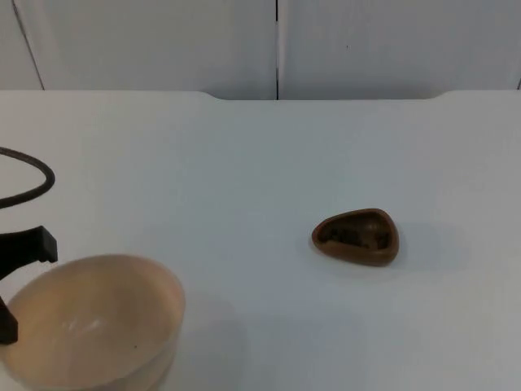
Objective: Pick up the bowl with the left hand and pour the coffee beans from the cup into the bowl with the right hand.
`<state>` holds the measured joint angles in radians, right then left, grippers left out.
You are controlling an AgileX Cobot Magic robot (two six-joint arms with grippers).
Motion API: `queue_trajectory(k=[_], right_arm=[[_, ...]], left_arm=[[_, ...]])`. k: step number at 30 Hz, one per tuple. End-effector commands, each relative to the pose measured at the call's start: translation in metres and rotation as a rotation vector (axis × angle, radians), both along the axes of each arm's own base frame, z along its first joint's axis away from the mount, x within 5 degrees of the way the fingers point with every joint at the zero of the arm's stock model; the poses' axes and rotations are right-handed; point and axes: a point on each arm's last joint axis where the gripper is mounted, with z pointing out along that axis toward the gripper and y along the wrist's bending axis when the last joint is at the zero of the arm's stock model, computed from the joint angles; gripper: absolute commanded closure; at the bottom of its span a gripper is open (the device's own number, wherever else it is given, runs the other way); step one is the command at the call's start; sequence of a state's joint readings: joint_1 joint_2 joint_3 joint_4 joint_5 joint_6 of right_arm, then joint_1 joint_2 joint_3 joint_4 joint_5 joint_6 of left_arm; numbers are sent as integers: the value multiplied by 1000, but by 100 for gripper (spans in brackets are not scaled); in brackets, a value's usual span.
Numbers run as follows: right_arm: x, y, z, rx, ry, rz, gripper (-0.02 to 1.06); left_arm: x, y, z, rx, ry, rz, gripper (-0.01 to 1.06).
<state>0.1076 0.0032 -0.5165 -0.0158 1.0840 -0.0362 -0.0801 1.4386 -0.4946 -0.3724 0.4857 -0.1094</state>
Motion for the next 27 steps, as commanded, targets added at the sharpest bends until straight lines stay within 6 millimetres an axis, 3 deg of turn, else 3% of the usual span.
queue_trajectory(k=[1, 10, 27], right_arm=[[0, 0, 0, 1, -8, -3, -1], [0, 0, 0, 1, -8, -3, -1], [0, 0, 0, 1, -8, -3, -1]], left_arm=[[3, -1, 12, -17, -40, 6, 105], [4, -4, 36, -38, -73, -23, 105], [15, -14, 54, -58, -95, -85, 105]])
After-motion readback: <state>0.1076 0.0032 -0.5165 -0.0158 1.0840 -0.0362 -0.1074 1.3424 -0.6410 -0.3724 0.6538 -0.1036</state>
